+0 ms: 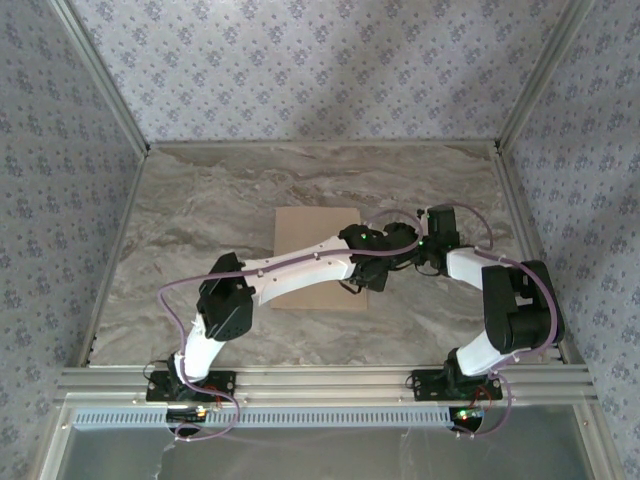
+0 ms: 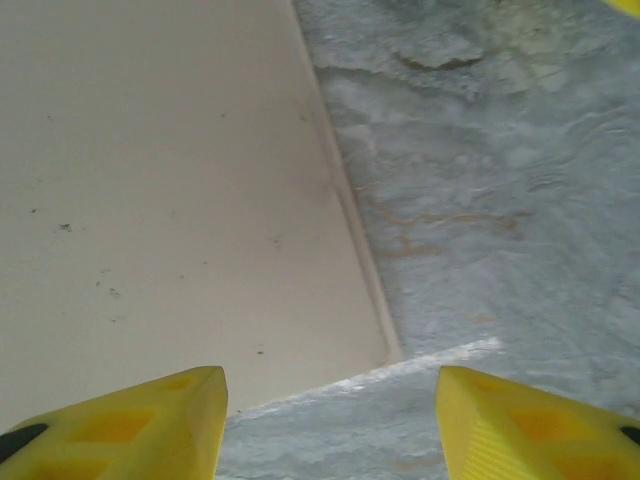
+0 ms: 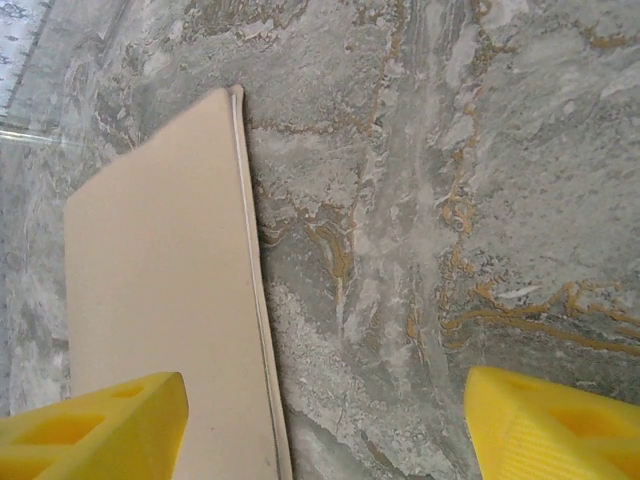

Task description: Put the files into the folder

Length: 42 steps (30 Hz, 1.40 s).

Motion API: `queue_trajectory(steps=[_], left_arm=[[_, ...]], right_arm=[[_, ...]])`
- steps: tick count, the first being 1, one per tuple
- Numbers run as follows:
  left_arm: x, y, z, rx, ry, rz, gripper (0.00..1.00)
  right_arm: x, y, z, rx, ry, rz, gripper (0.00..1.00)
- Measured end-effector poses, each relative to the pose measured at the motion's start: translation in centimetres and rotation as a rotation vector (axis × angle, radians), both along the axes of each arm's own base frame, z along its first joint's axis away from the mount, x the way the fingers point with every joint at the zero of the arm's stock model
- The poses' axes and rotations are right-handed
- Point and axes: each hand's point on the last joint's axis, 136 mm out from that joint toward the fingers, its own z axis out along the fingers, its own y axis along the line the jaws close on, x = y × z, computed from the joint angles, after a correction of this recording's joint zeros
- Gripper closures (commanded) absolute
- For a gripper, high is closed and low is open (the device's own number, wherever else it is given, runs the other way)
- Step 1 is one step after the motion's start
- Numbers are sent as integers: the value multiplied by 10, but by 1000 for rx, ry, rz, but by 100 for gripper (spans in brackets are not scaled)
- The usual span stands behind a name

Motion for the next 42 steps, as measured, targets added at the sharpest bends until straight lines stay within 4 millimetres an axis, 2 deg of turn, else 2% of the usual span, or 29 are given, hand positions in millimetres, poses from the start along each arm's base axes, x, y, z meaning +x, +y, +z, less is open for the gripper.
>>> queue_trajectory(steps=[4,10,15,19,23,26,28,30,34,39,42], left_arm=[[1,-12,1,-62,0,-2,38],[4,-6,11,-91,-44,10,26],[19,4,48,-141,-143,16,16],[44,27,81,-185,-254,48,0],[75,70,102,-199,-358,101,0],[96,104,113,-196,-426,154,0],[108,129,118,-182,-466,200,0],[119,159,121,-154,-512,254,0],[128,234,116,-26,-605,381,0],[120,334,91,159,-676,541,0],[113,382,68,250,-695,603,0]], right_arm=[[0,-2,0,10,4,-6,25],[1,-1,3,17,-18,-4,25],[-5,-3,19,11,-74,-4,22],[-6,-15,56,-50,-190,-28,14],[-12,-35,96,-146,-322,-79,7],[-17,-49,117,-218,-393,-114,1],[-20,-59,124,-259,-410,-139,0],[-22,-69,126,-295,-410,-164,0],[-22,-92,121,-387,-390,-215,0],[-21,-128,110,-535,-394,-301,0],[-22,-148,90,-620,-377,-338,0]])
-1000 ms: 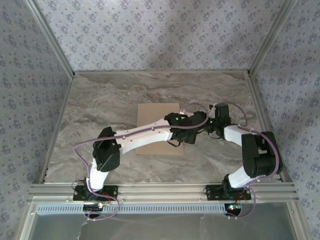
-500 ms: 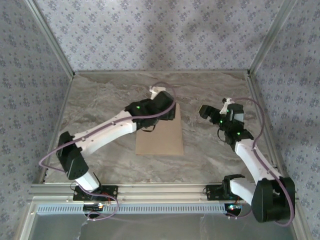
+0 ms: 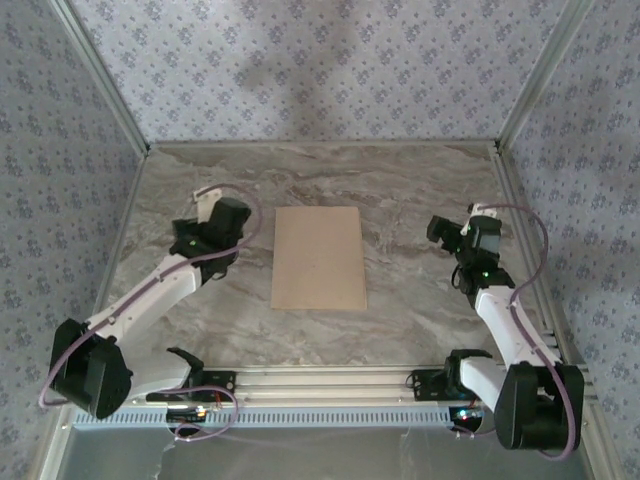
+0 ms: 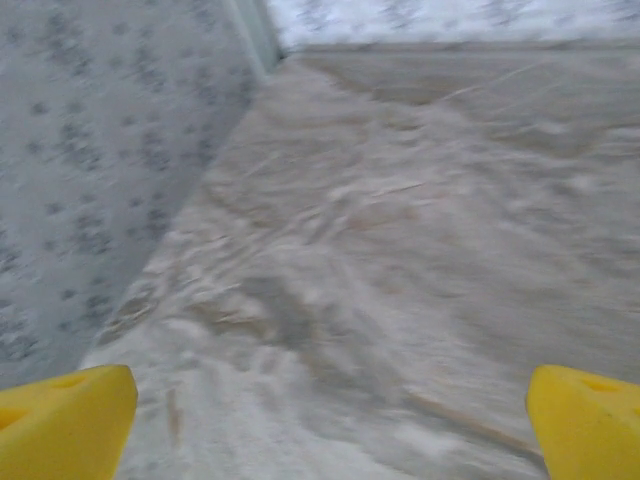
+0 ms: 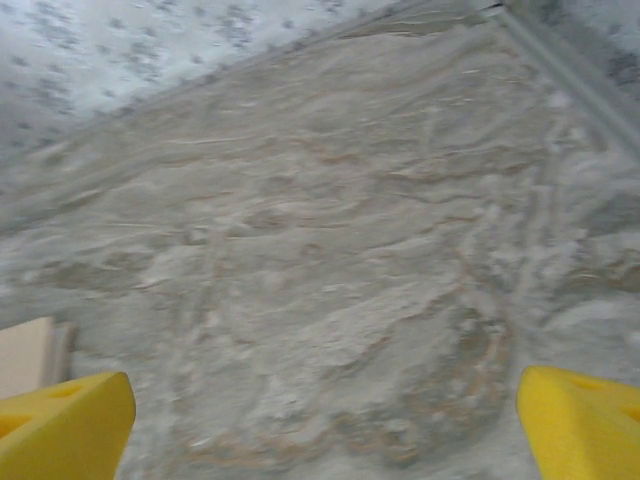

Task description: Put the files into the folder

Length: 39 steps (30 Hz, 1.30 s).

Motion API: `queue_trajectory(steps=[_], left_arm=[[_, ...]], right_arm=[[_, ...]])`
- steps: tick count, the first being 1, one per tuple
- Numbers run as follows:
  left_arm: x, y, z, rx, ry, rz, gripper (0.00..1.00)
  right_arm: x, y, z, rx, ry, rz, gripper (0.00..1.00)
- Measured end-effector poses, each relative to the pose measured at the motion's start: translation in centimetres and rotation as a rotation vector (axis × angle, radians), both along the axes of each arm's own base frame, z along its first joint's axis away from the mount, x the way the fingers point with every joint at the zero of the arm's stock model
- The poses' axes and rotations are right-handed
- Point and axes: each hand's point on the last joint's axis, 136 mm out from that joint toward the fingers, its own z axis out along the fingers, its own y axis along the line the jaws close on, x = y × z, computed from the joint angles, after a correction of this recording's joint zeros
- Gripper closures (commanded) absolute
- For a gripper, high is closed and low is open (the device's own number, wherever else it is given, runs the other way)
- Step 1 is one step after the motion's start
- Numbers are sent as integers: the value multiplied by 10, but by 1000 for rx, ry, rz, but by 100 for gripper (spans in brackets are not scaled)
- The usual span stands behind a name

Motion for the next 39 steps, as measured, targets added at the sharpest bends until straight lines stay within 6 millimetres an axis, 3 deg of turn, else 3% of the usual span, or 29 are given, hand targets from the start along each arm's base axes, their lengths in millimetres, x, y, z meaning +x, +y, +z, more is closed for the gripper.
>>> queue_trajectory(steps=[6,9,14,19,24,29,39], left_arm=[[-32,69,-68,17,-3,85,0],[-38,81,-87,12,-5,78,0],[-27,86,-98,-88,-117,32,0],[-2,65,-114,-113,-107,-102,0],[24,52,-113,-112,-138,-193,0],[37,69,-132,-139,-114,-158,0],[51,69,-117,-148,-159,-159,0]], right_arm=[[1,-25,-55,-87,60,-50,0],[5,-27,-74,-113,55,-35,0],[21,-20,-71,-156,-42,28,0],[28,-8,-91,-163,-39,109,0],[36,-2,-80,-178,-83,145,0],[47,8,-69,-203,-104,179,0],[46,12,-73,-213,-85,197,0]])
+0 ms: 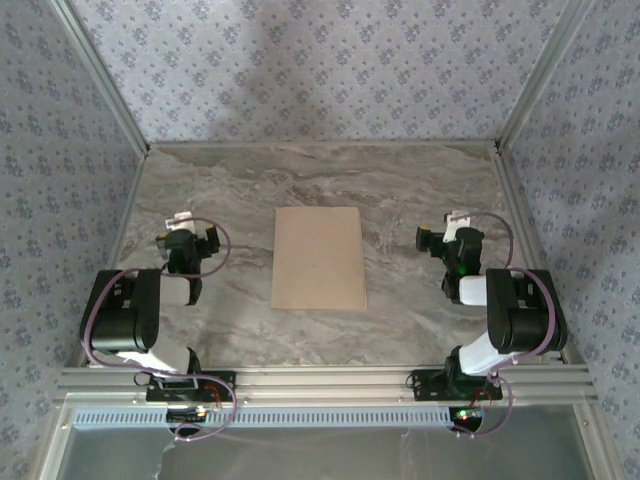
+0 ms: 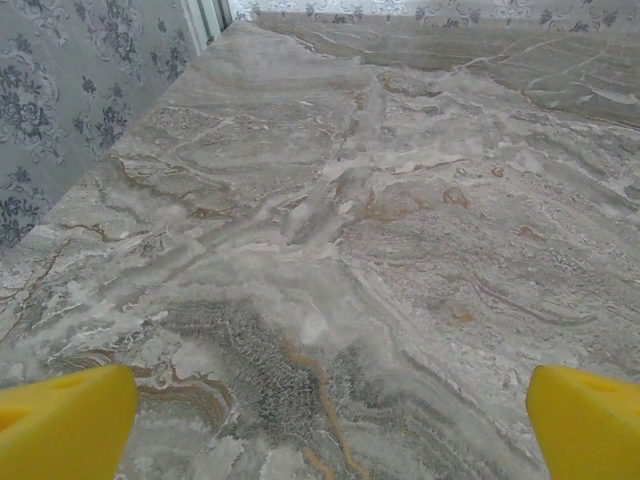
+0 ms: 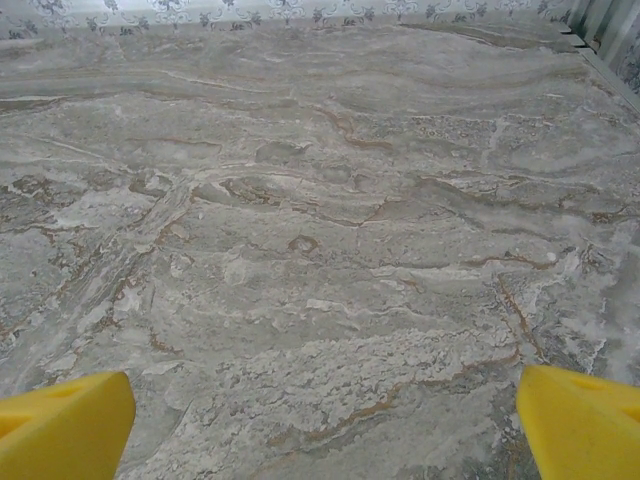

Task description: Put the files into the folder

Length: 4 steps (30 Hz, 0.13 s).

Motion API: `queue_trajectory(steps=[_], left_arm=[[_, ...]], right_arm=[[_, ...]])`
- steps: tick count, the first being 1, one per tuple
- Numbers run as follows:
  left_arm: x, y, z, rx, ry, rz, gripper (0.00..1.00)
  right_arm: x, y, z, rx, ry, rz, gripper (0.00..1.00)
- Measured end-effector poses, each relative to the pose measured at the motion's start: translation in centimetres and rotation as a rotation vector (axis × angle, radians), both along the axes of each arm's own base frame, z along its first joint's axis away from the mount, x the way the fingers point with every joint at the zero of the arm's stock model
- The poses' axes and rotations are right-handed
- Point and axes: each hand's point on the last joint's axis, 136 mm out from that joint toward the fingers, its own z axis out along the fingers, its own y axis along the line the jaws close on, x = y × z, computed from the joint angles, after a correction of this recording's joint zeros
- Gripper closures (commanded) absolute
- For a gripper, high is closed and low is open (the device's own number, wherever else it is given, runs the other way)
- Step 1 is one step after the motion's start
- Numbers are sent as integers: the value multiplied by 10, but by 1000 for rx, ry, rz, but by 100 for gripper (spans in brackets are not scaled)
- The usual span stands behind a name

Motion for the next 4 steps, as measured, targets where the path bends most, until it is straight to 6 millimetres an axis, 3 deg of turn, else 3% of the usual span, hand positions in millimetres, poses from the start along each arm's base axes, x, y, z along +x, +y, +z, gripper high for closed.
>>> queue_trajectory(steps=[4], left_arm=[[0,0,0,0,0,0,0]], right_arm=[[0,0,0,-1,1,0,0]])
